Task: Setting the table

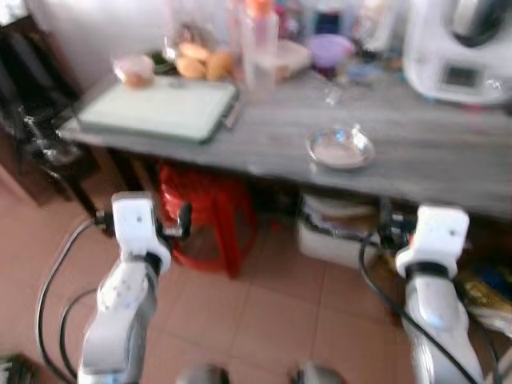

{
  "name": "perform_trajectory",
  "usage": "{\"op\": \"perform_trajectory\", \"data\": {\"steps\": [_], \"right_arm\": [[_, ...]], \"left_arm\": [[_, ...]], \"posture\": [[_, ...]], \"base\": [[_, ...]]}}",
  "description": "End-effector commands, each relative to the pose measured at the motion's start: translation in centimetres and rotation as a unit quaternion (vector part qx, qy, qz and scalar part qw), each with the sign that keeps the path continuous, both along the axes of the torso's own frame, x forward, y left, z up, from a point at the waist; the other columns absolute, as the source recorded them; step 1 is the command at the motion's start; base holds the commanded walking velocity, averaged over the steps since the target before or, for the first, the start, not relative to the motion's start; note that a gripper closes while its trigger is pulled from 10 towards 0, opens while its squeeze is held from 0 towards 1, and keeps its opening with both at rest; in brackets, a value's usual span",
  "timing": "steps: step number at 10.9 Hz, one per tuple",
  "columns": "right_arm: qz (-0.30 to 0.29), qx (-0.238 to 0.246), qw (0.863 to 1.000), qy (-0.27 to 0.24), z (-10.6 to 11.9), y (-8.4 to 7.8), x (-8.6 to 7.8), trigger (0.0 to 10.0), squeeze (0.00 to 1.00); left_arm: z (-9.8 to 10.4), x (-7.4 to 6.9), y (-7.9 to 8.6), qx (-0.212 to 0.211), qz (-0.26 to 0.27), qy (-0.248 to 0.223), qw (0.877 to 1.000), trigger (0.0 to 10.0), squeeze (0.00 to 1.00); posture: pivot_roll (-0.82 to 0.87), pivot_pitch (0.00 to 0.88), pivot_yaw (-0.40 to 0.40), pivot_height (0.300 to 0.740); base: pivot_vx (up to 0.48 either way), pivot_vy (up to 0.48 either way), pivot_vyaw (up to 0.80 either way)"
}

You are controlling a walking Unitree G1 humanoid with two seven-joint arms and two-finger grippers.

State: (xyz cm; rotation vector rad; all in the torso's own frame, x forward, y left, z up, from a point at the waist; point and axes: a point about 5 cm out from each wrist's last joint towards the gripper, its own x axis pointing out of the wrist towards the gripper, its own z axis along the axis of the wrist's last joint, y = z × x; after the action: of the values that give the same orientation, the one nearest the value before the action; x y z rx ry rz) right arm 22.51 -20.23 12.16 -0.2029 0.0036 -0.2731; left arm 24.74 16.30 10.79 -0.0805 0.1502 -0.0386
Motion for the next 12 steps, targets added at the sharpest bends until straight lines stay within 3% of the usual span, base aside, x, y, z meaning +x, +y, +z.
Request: {"op": "perform_trajectory", "data": {"steps": [1, 3, 5, 6, 7, 9, 12], "right_arm": [[-0.003, -0.016, 1.0, -0.001, -0.2, 0.3, 0.3, 10.0, 0.0], [-0.002, 0.031, 0.999, -0.041, -0.1, 0.8, 1.3, 10.0, 0.0], [0.001, 0.028, 0.999, -0.043, 0.0, 0.9, 1.8, 10.0, 0.0], [0.006, 0.022, 0.999, -0.033, -0.8, 1.1, 1.8, 10.0, 0.0], [0.01, 0.033, 0.999, -0.031, -1.2, 1.5, 1.8, 10.0, 0.0], [0.014, 0.053, 0.998, -0.028, -1.6, 2.2, 1.4, 10.0, 0.0], [0.007, 0.043, 0.999, -0.03, -1.7, 1.6, 0.5, 10.0, 0.0]], "left_arm": [[-0.1, 0.2, 0.3, 0.016, 0.007, -0.013, 1.0, 10.0, 0.0], [-1.4, 1.2, -0.2, 0.039, 0.005, -0.027, 0.999, 10.0, 0.0], [-1.1, 1.5, -0.4, 0.049, 0.01, -0.047, 0.998, 10.0, 0.0], [-0.7, 1.7, -1.0, 0.007, -0.014, -0.083, 0.996, 10.0, 0.0], [-1.0, 2.0, -1.3, -0.022, -0.015, -0.086, 0.996, 10.0, 0.0], [-1.1, 2.2, -2.0, -0.026, -0.029, -0.092, 0.995, 10.0, 0.0], [-0.9, 2.2, -1.7, 0.005, -0.035, -0.088, 0.995, 10.0, 0.0]], "posture": [[-0.06, 0.0, 0.047, 0.74], [-0.07, 0.0, 0.044, 0.74], [-0.06, 0.0, 0.037, 0.74], [-0.06, 0.0, 0.026, 0.74], [-0.06, 0.0, 0.023, 0.74], [-0.06, 0.0, 0.029, 0.74], [-0.06, 0.0, 0.029, 0.74]], "base": [[-0.259, 0.0, 0.0], [0.0, 0.0, 0.0], [0.0, 0.0, 0.0], [0.0, 0.0, 0.0], [0.0, 0.0, 0.0], [0.0, 0.0, 0.0], [0.0, 0.0, 0.0]]}}
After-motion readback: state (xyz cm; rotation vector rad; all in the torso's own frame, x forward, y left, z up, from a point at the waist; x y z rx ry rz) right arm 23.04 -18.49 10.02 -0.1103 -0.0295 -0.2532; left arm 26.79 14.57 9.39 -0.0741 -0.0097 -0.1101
